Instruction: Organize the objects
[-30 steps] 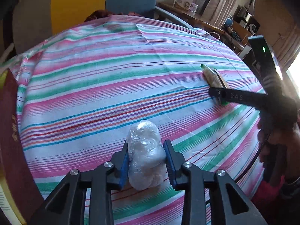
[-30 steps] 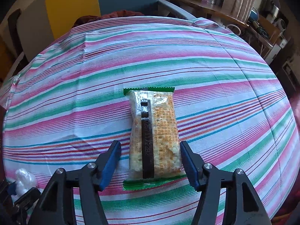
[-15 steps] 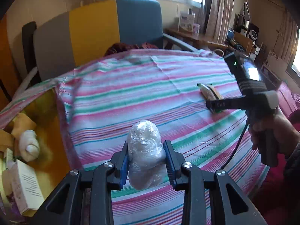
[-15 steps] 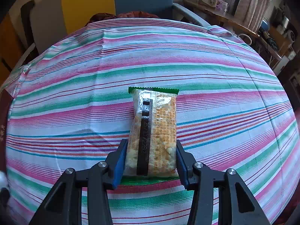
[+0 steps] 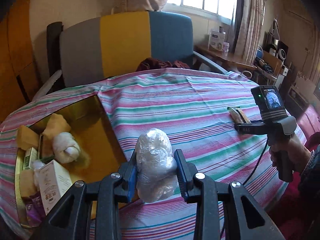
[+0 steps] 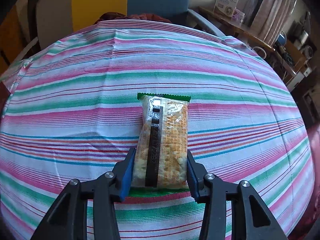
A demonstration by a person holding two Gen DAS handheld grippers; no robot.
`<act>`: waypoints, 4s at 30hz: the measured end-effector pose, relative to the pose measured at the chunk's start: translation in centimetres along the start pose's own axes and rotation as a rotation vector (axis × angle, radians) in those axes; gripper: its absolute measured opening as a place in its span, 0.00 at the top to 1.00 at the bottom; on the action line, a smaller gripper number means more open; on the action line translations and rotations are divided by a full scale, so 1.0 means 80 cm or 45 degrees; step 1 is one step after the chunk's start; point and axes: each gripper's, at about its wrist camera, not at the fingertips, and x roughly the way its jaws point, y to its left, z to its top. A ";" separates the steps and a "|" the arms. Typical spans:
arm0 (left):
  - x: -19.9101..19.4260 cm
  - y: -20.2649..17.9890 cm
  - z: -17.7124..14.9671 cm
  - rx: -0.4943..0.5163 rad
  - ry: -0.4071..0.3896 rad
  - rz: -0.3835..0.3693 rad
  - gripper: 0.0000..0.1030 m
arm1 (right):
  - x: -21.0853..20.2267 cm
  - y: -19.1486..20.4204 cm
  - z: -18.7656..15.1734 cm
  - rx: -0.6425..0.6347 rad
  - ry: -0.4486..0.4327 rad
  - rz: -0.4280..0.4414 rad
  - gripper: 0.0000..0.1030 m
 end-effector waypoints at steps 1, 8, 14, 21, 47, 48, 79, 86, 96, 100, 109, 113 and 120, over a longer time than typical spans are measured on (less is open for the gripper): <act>-0.001 0.005 -0.001 -0.011 0.001 0.003 0.67 | 0.000 0.001 0.000 -0.004 -0.002 -0.004 0.55; -0.004 0.037 -0.012 -0.074 0.009 0.040 0.67 | 0.000 -0.004 -0.003 0.016 -0.005 0.015 0.54; -0.008 0.068 -0.017 -0.179 0.021 -0.001 0.67 | -0.002 -0.002 -0.005 0.003 -0.017 0.003 0.54; -0.011 0.171 -0.025 -0.562 0.070 -0.140 0.67 | -0.002 0.000 -0.006 -0.023 -0.021 -0.016 0.55; -0.003 0.161 -0.037 -0.405 0.101 0.090 0.60 | 0.000 0.001 -0.006 -0.053 -0.025 -0.040 0.55; -0.010 0.164 -0.038 -0.400 0.082 0.113 0.59 | -0.001 0.002 -0.007 -0.050 -0.025 -0.049 0.55; -0.064 0.252 -0.089 -0.593 0.004 0.261 0.59 | -0.172 0.420 -0.005 -0.430 -0.132 0.689 0.55; -0.059 0.263 -0.097 -0.622 0.023 0.283 0.59 | -0.134 0.452 -0.018 -0.483 -0.033 0.621 0.52; -0.059 0.258 -0.097 -0.596 0.038 0.369 0.53 | -0.129 0.440 -0.029 -0.481 -0.047 0.618 0.48; -0.069 0.253 -0.090 -0.566 0.007 0.427 0.50 | -0.143 0.433 -0.032 -0.473 -0.098 0.619 0.43; -0.102 0.228 -0.076 -0.475 -0.105 0.497 0.35 | -0.193 0.411 -0.059 -0.468 -0.347 0.546 0.21; -0.113 0.216 -0.073 -0.459 -0.142 0.486 0.26 | -0.211 0.399 -0.075 -0.468 -0.419 0.524 0.18; -0.118 0.199 -0.073 -0.439 -0.146 0.597 0.21 | -0.231 0.375 -0.108 -0.434 -0.493 0.512 0.17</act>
